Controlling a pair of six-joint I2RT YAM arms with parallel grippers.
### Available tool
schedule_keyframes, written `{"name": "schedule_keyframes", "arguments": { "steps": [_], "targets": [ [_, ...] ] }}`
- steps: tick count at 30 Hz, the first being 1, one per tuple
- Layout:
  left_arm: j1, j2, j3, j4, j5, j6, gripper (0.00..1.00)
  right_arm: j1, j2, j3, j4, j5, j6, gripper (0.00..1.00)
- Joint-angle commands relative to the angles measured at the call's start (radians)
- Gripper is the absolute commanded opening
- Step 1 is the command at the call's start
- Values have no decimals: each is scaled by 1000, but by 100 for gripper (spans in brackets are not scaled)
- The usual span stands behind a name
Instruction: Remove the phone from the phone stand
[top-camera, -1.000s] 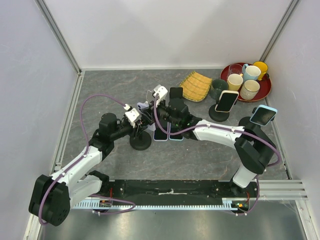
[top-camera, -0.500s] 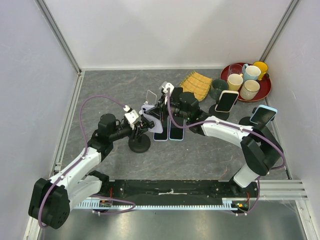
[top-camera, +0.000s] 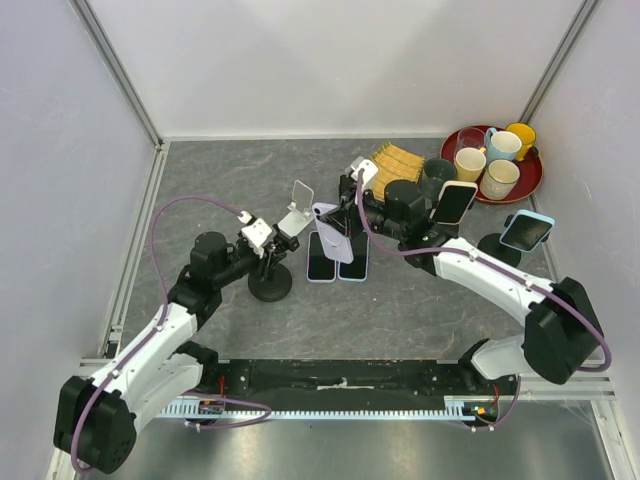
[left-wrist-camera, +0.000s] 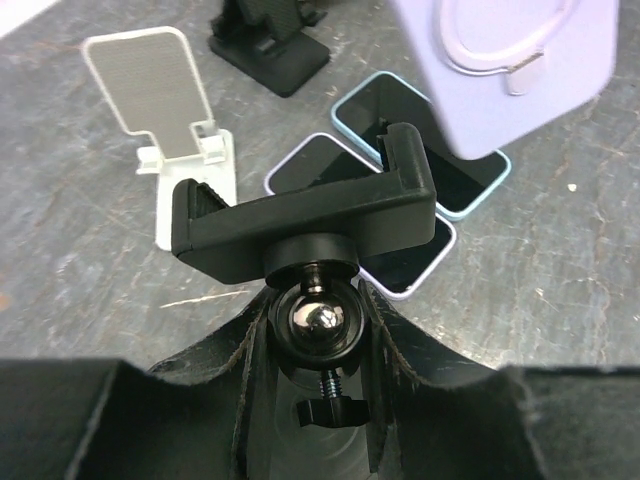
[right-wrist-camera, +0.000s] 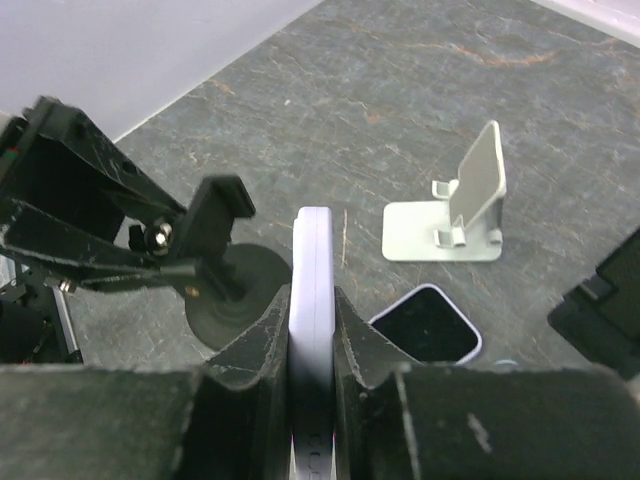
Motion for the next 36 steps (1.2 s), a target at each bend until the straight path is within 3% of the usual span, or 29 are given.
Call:
{"name": "schedule_keyframes", "arguments": {
  "steps": [1, 10, 15, 19, 30, 36],
  "targets": [
    [10, -88, 15, 88, -132, -13, 2, 6, -96, 16, -138, 145, -21, 0],
    [13, -328, -17, 42, -324, -54, 2, 7, -95, 75, -644, 754, 73, 0],
    [11, -374, -22, 43, -349, -60, 2, 6, 3, 99, -749, 999, 158, 0],
    [13, -366, -14, 36, -355, -79, 2, 7, 94, 131, -747, 1083, 225, 0],
    [13, -354, -8, 10, -397, -77, 2, 13, 502, 375, -827, 1133, 324, 0],
    [11, -340, -6, 10, -388, -77, 2, 19, 577, 378, -826, 1138, 393, 9]
  ]
}}
